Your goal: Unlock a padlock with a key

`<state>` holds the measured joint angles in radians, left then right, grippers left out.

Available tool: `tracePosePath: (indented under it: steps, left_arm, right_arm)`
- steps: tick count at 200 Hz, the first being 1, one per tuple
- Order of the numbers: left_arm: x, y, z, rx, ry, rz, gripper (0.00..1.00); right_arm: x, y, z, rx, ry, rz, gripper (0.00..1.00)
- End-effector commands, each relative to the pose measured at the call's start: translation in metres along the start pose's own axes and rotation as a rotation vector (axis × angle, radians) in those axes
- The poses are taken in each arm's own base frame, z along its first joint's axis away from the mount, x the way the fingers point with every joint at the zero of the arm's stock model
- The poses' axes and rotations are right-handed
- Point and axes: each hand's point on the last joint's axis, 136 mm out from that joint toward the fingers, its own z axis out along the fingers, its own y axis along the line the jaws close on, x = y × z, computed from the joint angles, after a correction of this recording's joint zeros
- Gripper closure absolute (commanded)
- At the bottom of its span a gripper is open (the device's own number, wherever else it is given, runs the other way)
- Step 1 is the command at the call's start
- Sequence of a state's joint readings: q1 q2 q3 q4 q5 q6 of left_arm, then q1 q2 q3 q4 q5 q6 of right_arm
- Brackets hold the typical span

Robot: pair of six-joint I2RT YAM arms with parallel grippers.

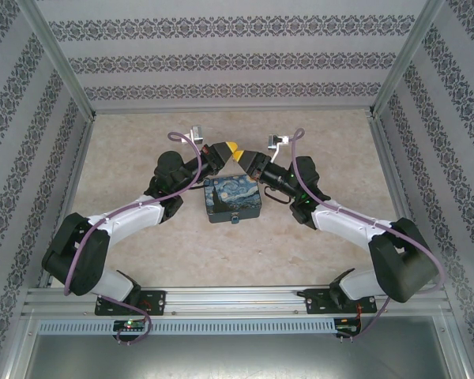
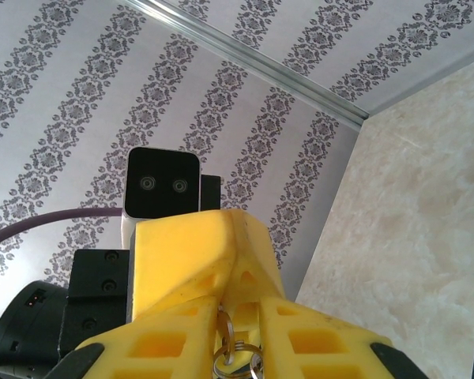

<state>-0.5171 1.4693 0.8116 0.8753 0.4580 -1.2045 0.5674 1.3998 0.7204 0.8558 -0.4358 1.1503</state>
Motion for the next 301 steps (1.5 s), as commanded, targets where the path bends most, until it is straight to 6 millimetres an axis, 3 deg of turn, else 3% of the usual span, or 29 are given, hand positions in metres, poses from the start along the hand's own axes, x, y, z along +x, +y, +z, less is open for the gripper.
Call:
tracePosePath:
  steps: [1, 46, 63, 77, 124, 161, 214, 227, 245, 260, 301]
  left_arm:
    - [0.005, -0.022, 0.0, 0.055, 0.022, 0.052, 1.0]
    - [0.01, -0.023, 0.002, 0.048, 0.045, 0.065, 1.0]
    - [0.011, -0.024, 0.003, 0.038, 0.057, 0.08, 1.0]
    - [0.013, -0.024, 0.003, 0.03, 0.064, 0.094, 1.0]
    - [0.013, -0.026, 0.003, 0.026, 0.073, 0.108, 1.0]
    - [0.015, -0.026, 0.004, 0.02, 0.079, 0.114, 1.0]
    - [0.015, -0.021, 0.003, -0.013, 0.075, 0.108, 1.0]
    - [0.011, -0.019, 0.0, -0.042, 0.052, 0.111, 0.87]
    - [0.004, -0.016, -0.01, -0.104, 0.023, 0.123, 0.57]
    - [-0.001, -0.018, -0.02, -0.141, 0.012, 0.136, 0.42]
    - [0.012, -0.009, -0.053, -0.235, 0.045, 0.144, 0.2]
  right_arm:
    - [-0.003, 0.015, 0.006, -0.049, 0.003, -0.019, 0.78]
    - [-0.002, 0.014, 0.009, -0.053, 0.016, -0.013, 0.82]
    - [0.0, 0.014, 0.009, -0.054, 0.027, -0.012, 0.72]
    - [0.001, 0.013, 0.009, -0.05, 0.028, -0.011, 0.72]
    - [0.001, 0.011, 0.01, -0.045, 0.031, -0.005, 0.81]
    - [0.003, 0.012, 0.01, -0.054, 0.041, -0.005, 1.0]
    - [0.004, 0.006, 0.0, -0.034, 0.026, 0.001, 1.0]
    - [0.002, 0.004, -0.005, -0.026, 0.015, 0.003, 1.0]
    - [0.001, -0.002, -0.014, -0.009, 0.003, 0.011, 1.0]
    - [0.001, -0.006, -0.022, 0.004, -0.004, 0.018, 1.0]
    - [-0.001, -0.019, -0.039, 0.041, -0.015, 0.034, 1.0]
